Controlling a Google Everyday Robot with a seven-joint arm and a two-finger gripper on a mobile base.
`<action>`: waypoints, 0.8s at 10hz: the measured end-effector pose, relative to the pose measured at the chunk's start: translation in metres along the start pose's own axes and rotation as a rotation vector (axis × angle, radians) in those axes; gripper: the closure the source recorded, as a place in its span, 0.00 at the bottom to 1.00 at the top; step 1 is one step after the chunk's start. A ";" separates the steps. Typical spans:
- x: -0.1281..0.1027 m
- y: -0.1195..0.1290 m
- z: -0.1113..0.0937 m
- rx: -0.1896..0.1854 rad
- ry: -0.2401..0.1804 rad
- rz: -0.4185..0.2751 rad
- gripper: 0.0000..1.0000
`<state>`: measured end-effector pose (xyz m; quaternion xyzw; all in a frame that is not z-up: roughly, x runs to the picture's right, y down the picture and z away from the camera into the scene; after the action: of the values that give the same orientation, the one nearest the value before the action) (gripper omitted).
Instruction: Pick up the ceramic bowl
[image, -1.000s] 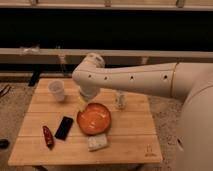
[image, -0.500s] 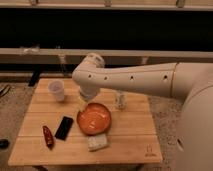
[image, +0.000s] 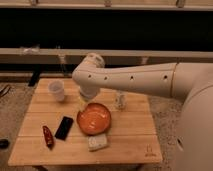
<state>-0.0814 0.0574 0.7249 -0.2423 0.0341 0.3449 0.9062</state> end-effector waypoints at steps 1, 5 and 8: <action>0.000 0.000 0.000 0.000 0.000 0.000 0.20; 0.001 -0.001 0.001 -0.002 0.001 0.005 0.20; 0.039 -0.027 0.020 0.008 0.089 0.088 0.20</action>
<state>-0.0367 0.0726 0.7453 -0.2521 0.0864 0.3731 0.8887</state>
